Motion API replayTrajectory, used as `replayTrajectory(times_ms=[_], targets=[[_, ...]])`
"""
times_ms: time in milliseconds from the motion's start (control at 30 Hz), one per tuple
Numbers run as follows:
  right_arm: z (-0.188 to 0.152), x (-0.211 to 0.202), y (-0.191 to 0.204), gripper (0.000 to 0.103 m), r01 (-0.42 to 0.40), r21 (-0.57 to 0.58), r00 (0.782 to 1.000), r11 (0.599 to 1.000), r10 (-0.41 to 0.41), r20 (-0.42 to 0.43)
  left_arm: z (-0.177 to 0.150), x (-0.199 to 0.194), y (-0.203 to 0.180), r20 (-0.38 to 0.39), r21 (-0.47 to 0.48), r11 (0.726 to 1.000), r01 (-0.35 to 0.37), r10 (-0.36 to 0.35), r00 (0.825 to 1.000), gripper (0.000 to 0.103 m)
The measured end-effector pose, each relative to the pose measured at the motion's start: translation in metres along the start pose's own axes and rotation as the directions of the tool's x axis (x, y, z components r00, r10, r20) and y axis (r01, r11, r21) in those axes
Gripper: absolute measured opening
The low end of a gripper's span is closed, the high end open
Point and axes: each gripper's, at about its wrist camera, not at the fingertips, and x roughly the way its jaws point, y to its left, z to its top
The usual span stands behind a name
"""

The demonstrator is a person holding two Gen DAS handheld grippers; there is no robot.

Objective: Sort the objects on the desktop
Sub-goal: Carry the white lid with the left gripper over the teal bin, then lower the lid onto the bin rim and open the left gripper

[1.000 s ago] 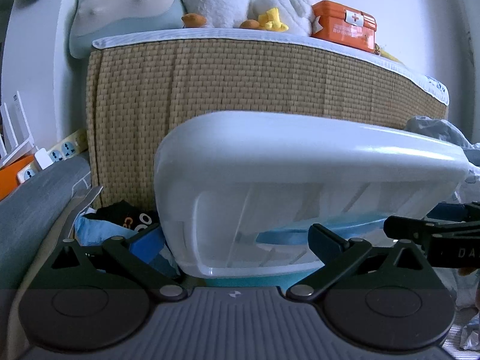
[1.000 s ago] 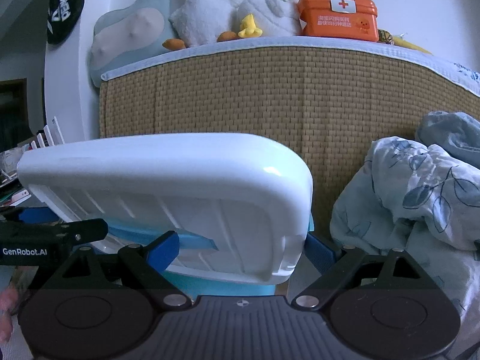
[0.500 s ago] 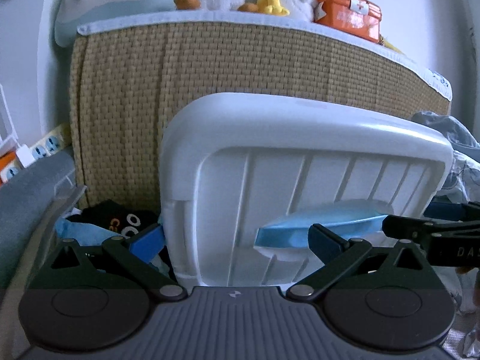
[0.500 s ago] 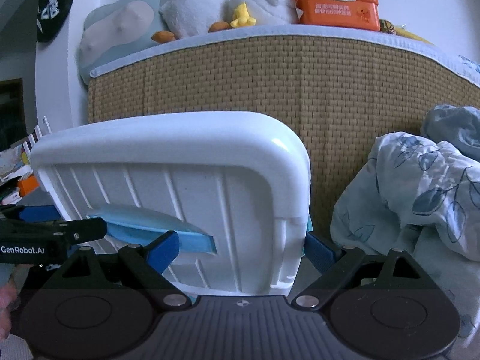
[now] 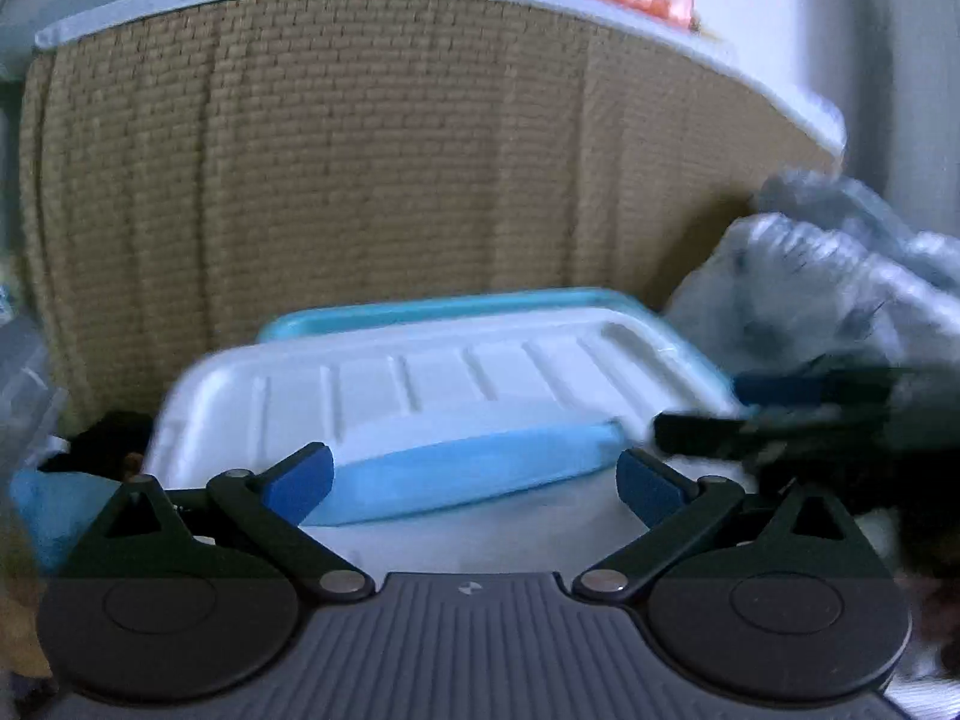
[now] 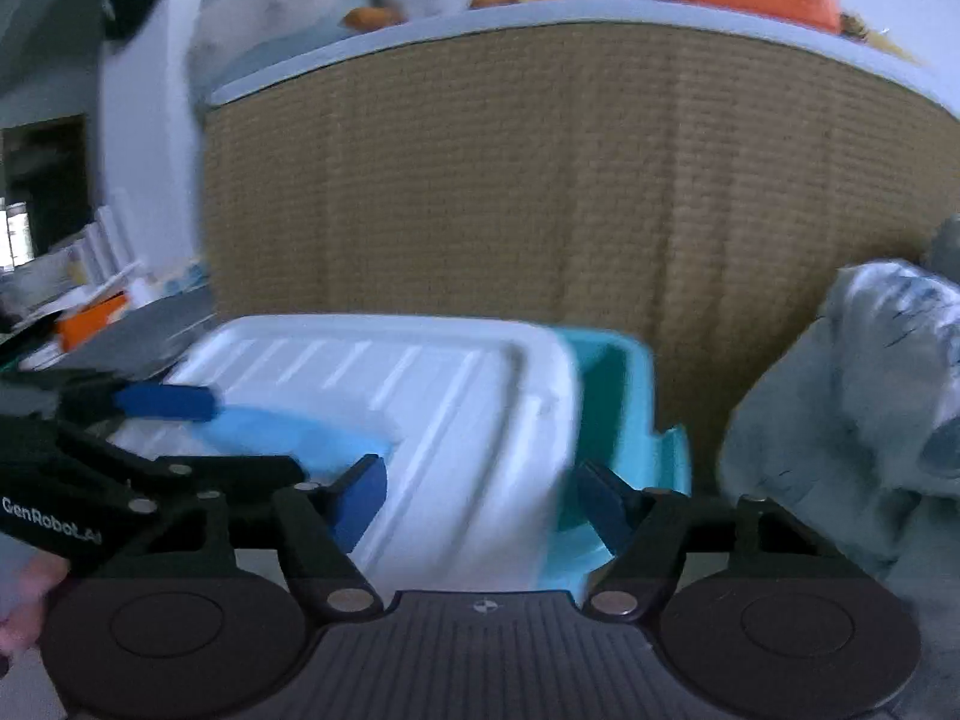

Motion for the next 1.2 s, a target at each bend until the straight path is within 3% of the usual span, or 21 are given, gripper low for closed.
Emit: replayTrajectory(times_ms=[167, 467, 700, 1200], targets=[[0.011, 0.008, 0.001, 0.081, 0.025, 0.008, 0.999, 1.0, -0.024, -0.046, 0.001, 0.005, 0.003, -0.016, 0.007, 1.0, -0.004, 0.005, 1.0, 0.103], [0.002, -0.001, -0.013, 0.079, 0.017, 0.067, 1.0, 0.998, -0.017, -0.005, 0.002, 0.016, -0.007, 0.021, 0.021, 1.0, -0.009, 0.009, 1.0, 0.103], [0.002, -0.004, -0.004, 0.079, 0.04, -0.01, 0.999, 0.999, -0.04, 0.035, 0.009, 0.028, -0.014, 0.015, 0.015, 1.0, -0.017, 0.016, 1.0, 0.103], [0.004, -0.004, -0.014, 0.079, 0.055, 0.023, 0.997, 0.998, -0.056, 0.047, 0.018, 0.045, -0.019, 0.017, 0.01, 1.0, -0.013, 0.013, 1.0, 0.103]])
